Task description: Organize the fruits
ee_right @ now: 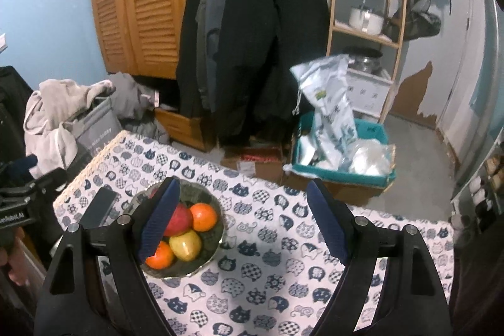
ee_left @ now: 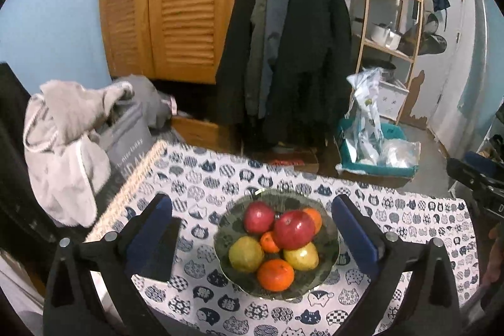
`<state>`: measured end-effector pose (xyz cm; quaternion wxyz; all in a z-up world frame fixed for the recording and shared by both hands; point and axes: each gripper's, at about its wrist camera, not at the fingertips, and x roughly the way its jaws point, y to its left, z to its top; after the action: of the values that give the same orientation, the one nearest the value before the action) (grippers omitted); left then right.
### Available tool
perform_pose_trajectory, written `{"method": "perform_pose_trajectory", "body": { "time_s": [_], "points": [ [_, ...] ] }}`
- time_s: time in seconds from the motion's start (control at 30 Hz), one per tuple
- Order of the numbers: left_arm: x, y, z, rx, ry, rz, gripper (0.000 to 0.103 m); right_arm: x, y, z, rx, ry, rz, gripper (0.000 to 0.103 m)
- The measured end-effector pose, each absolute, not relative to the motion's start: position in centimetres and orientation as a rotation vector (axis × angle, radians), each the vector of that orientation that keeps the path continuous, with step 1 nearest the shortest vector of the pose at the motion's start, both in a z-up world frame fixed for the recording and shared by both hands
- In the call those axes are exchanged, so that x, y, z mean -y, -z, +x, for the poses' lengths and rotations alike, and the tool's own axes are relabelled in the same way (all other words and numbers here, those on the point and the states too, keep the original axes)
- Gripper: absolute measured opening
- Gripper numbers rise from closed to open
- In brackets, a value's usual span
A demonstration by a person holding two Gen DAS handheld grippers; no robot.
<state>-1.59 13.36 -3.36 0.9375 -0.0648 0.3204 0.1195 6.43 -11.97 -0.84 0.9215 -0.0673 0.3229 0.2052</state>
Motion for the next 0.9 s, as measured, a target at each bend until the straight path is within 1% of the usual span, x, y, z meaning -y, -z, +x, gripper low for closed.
{"method": "perform_pose_trajectory", "body": {
  "time_s": [0.2,0.53,0.9],
  "points": [
    [-12.7,1.5,-2.6,-0.604,-0.251,-0.116,0.102,13.1,-0.6,5.0,-0.601,-0.409,-0.153,0.082],
    [-11.3,-0.5,-3.7,-0.546,-0.239,-0.072,0.102,14.4,-1.2,3.8,-0.536,-0.368,-0.174,0.082],
    [-10.4,-0.9,-3.8,-0.538,-0.225,-0.053,0.102,15.2,-0.8,4.0,-0.559,-0.366,-0.163,0.082]
  ]
}}
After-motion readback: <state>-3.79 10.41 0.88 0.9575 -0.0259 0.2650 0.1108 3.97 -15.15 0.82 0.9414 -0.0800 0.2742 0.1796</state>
